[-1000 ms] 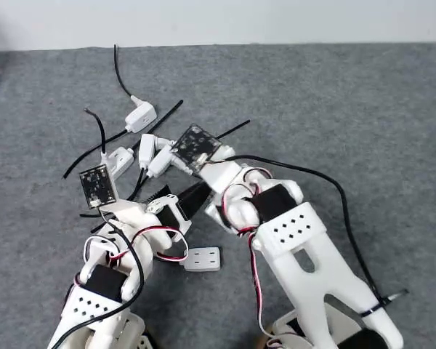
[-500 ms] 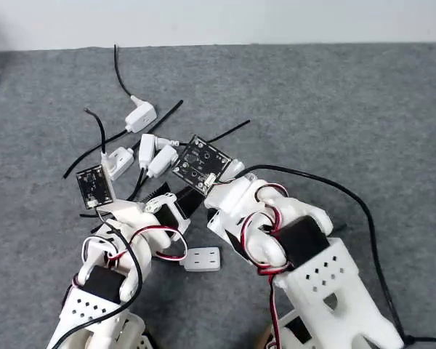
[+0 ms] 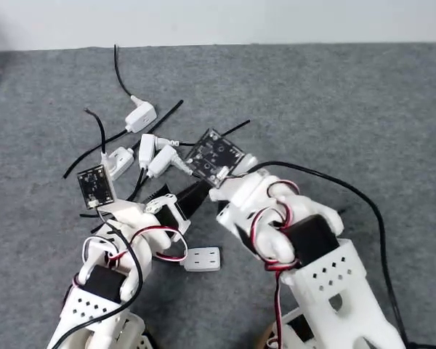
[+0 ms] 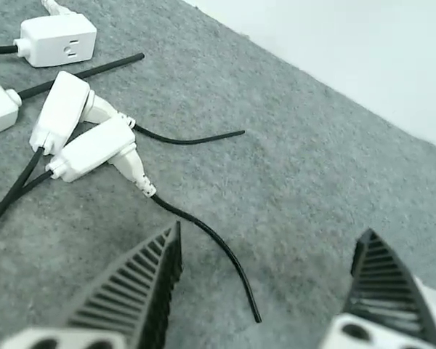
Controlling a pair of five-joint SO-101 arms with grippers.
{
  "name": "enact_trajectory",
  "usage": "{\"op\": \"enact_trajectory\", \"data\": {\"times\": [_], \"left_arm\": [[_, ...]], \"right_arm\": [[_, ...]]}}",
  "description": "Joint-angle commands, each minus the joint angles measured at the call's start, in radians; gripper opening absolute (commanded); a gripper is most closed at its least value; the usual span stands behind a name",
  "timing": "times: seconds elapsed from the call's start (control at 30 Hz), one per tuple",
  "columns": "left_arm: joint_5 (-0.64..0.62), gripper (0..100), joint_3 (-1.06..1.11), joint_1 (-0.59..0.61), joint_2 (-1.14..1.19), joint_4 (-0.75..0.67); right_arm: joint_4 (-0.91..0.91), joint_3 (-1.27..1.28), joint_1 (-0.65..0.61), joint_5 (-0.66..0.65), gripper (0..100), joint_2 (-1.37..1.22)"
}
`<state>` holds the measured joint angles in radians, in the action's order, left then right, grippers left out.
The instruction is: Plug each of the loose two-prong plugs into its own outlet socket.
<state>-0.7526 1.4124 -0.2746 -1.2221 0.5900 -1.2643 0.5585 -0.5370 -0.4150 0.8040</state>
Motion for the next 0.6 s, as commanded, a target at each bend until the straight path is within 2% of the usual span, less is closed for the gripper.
{"op": "enact_trajectory", "data": {"times": [0.0, 0.13, 0.33, 0.57], "left_arm": [[-0.003, 35, -0.019, -0.009, 0.0, 0.005], [-0.003, 35, -0.018, -0.009, 0.0, 0.005], [-0.003, 35, -0.018, -0.009, 0.0, 0.005], [-0.002, 35, -0.01, -0.008, 0.0, 0.003]], "right_arm": [[0.081, 0.077, 0.041, -0.078, 0.7, -0.021], [0.231, 0.218, 0.104, -0.133, 0.7, -0.105], [0.358, 0.275, 0.196, -0.218, 0.7, -0.266], [0.446, 0.285, 0.208, -0.305, 0.7, -0.475]]}}
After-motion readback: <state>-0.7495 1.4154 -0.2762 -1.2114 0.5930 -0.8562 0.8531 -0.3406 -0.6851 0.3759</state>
